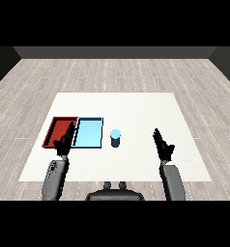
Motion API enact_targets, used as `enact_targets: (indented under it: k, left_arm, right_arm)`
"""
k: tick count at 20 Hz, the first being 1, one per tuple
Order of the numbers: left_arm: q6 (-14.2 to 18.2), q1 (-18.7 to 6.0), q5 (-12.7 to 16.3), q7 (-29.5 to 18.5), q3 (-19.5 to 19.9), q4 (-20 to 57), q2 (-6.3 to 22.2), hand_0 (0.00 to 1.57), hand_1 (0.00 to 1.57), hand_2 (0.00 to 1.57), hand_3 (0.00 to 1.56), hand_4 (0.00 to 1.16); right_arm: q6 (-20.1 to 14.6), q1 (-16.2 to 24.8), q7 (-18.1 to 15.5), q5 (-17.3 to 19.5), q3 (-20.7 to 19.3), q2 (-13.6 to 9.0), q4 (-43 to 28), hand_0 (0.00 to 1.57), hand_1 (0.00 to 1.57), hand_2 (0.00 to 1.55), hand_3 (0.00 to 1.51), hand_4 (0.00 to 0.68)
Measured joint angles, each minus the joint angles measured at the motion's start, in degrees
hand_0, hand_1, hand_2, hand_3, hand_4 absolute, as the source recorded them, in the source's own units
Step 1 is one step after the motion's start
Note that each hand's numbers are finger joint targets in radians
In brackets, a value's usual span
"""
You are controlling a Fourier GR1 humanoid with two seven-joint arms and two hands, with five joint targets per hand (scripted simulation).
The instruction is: Pick the blue can and put it in the blue box
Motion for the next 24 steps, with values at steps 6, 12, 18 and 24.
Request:
enact_targets:
  k: [6, 12, 18, 24]
  left_arm:
    - [-1.2, 1.1, 1.2, -0.5, 1.7, 0.8, -0.3, 0.0, 0.0, 0.0, 0.0, 0.0]
    - [-4.1, 2.1, 4.7, -14.1, 2.7, -3.9, -2.3, 0.0, 0.0, 0.0, 0.0, 0.0]
    - [-6.1, 3.1, 5.3, -20.6, 3.3, -3.5, -2.9, 0.0, 0.0, 0.0, 0.0, 0.0]
    - [-6.5, 1.9, 5.8, -21.1, 3.9, -2.9, -3.2, 0.0, 0.0, 0.0, 0.0, 0.0]
  right_arm:
    - [-6.0, -4.8, 1.3, 4.1, 4.1, 3.3, 1.5, 0.0, 0.0, 0.0, 0.0, 0.0]
    - [-5.5, -9.2, -5.8, -2.7, 7.2, 4.6, 0.4, 0.0, 0.0, 0.0, 0.0, 0.0]
    - [-7.7, -9.7, -10.1, -5.1, 10.8, 4.9, 1.0, 0.0, 0.0, 0.0, 0.0, 0.0]
    - [-9.3, -11.9, -12.2, -6.3, 12.1, 4.8, 4.6, 0.0, 0.0, 0.0, 0.0, 0.0]
